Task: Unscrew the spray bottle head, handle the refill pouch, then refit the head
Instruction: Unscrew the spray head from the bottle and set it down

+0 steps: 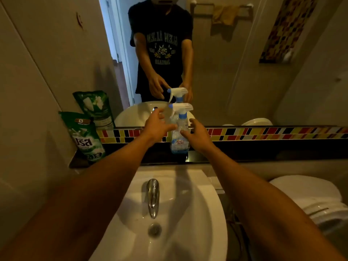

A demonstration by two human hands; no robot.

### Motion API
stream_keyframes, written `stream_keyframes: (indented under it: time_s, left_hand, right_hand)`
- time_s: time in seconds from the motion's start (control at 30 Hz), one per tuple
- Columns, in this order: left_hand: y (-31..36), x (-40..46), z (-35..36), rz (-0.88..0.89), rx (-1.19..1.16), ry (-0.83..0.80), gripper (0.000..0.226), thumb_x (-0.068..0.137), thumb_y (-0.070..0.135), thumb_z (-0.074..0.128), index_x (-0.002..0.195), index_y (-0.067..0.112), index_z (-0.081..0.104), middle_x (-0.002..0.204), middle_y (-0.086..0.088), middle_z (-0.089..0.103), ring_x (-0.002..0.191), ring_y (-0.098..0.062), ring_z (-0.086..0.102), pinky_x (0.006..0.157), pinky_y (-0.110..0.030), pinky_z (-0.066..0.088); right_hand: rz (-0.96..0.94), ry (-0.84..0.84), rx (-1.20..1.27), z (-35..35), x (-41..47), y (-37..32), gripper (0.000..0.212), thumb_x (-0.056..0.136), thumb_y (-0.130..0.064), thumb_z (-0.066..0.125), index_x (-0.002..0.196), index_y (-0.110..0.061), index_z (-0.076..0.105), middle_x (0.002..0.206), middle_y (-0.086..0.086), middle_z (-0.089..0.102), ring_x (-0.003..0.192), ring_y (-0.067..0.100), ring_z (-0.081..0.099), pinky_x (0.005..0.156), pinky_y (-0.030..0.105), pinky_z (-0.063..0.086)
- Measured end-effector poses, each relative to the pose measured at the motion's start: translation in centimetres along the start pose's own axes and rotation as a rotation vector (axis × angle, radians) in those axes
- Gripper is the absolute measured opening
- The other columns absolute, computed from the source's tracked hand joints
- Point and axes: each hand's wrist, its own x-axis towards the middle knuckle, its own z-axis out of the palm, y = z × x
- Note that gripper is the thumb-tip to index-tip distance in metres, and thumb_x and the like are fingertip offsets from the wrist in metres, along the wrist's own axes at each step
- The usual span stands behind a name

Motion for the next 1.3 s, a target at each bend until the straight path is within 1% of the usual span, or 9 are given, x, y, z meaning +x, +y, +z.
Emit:
stream_keyframes:
  time_s: [0.1, 0.17, 0.33, 0.43, 0.63, 0.77, 0.9, 1.03, 1.3]
  left_hand:
    - [0.4, 1.5, 0.7, -0.042, -0.111, 0.022, 0.084, 0.08, 0.004, 0.079, 0.15, 0.014, 0.035, 0.146, -0.011, 0.05, 0.128, -0.028, 0.055, 0.086, -0.03, 0.055]
    - [0.6, 2.9, 1.2, -0.041, -0.15, 0.042, 0.078, 0.081, 0.003, 0.078, 0.147, 0.014, 0.038, 0.141, -0.009, 0.054, 0.125, -0.026, 0.058, 0.081, -0.026, 0.056]
    - [1.0, 5.2, 2.0, -0.003, -0.108, 0.005, 0.059, 0.087, 0.005, 0.072, 0.14, 0.012, 0.046, 0.139, -0.012, 0.055, 0.123, -0.027, 0.059, 0.091, -0.033, 0.056]
    - [0.6, 5.8, 2.3, 0.005, -0.1, 0.012, 0.049, 0.089, 0.004, 0.07, 0.134, 0.01, 0.051, 0.136, -0.011, 0.058, 0.124, -0.027, 0.058, 0.097, -0.037, 0.055]
    - [0.8, 5.8, 2.0, 0.045, -0.134, -0.002, 0.04, 0.092, 0.005, 0.066, 0.129, 0.011, 0.053, 0.133, -0.011, 0.06, 0.12, -0.023, 0.06, 0.083, -0.024, 0.055]
    - [2.1, 6.0, 0.8, 0.125, -0.165, 0.016, 0.04, 0.092, 0.007, 0.066, 0.129, 0.012, 0.052, 0.131, -0.012, 0.06, 0.118, -0.024, 0.061, 0.079, -0.022, 0.056]
    - [4.2, 6.2, -0.7, 0.186, -0.205, 0.044, 0.036, 0.093, 0.004, 0.064, 0.125, 0.013, 0.05, 0.13, -0.016, 0.059, 0.113, -0.026, 0.064, 0.064, -0.014, 0.054]
    - [6.4, 6.2, -2.0, 0.222, -0.216, 0.066, 0.037, 0.096, 0.002, 0.06, 0.131, 0.004, 0.048, 0.129, -0.018, 0.06, 0.095, -0.012, 0.064, 0.062, -0.01, 0.051]
    - [8.9, 5.9, -4.0, 0.22, -0.313, 0.125, 0.029, 0.099, 0.012, 0.058, 0.126, 0.02, 0.05, 0.105, 0.003, 0.062, 0.092, -0.018, 0.062, 0.068, -0.024, 0.049]
  right_hand:
    - [0.023, -0.01, 0.071, -0.1, 1.9, 0.8, 0.06, 0.098, -0.014, 0.073, 0.152, -0.01, 0.047, 0.135, 0.002, 0.059, 0.125, 0.019, 0.058, 0.098, 0.039, 0.054]
    - [0.039, -0.042, 0.124, 0.0, 3.2, 1.3, 0.058, 0.097, -0.012, 0.074, 0.149, -0.013, 0.05, 0.13, -0.003, 0.059, 0.126, 0.021, 0.061, 0.097, 0.037, 0.055]
    - [0.073, -0.1, 0.153, 0.2, 5.8, 2.7, 0.057, 0.094, -0.015, 0.077, 0.145, -0.016, 0.053, 0.138, 0.003, 0.065, 0.126, 0.024, 0.065, 0.106, 0.05, 0.056]
    - [0.059, -0.13, 0.193, 0.4, 6.6, 3.3, 0.051, 0.095, -0.009, 0.076, 0.141, -0.015, 0.056, 0.131, 0.004, 0.07, 0.12, 0.022, 0.068, 0.106, 0.048, 0.056]
    - [0.056, -0.187, 0.23, 0.0, 6.8, 3.1, 0.05, 0.095, -0.008, 0.074, 0.141, -0.016, 0.056, 0.131, 0.005, 0.07, 0.12, 0.022, 0.068, 0.101, 0.042, 0.057]
    - [0.028, -0.17, 0.192, -0.5, 6.4, 2.6, 0.048, 0.094, -0.009, 0.077, 0.138, -0.015, 0.059, 0.122, 0.001, 0.07, 0.11, 0.016, 0.069, 0.086, 0.03, 0.058]
    - [0.034, -0.15, 0.135, -1.2, 6.0, 2.1, 0.049, 0.091, -0.012, 0.08, 0.136, -0.016, 0.061, 0.122, 0.003, 0.07, 0.109, 0.017, 0.069, 0.091, 0.036, 0.06]
    - [0.037, -0.157, 0.104, -2.0, 5.3, 1.2, 0.049, 0.091, -0.01, 0.079, 0.136, -0.016, 0.06, 0.117, -0.002, 0.069, 0.104, 0.012, 0.068, 0.092, 0.037, 0.059]
    - [0.024, -0.098, 0.039, -3.3, 3.7, 0.6, 0.038, 0.093, -0.011, 0.078, 0.122, -0.025, 0.059, 0.117, 0.002, 0.067, 0.105, 0.018, 0.066, 0.081, 0.029, 0.055]
